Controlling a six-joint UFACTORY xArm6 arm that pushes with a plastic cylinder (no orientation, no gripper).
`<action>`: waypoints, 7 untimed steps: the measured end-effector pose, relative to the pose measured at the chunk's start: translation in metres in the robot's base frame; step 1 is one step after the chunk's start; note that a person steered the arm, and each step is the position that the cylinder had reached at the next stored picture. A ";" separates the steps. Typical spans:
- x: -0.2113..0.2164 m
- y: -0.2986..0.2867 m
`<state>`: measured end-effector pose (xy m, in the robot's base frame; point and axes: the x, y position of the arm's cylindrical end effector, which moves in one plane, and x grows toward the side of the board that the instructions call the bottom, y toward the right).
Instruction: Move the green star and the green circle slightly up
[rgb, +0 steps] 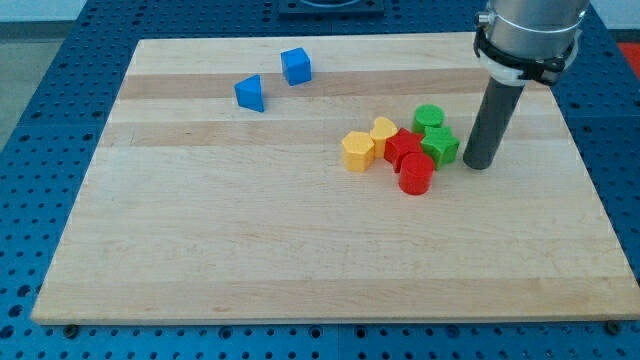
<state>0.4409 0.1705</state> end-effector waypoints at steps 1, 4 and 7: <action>0.008 -0.005; 0.006 -0.052; -0.072 -0.052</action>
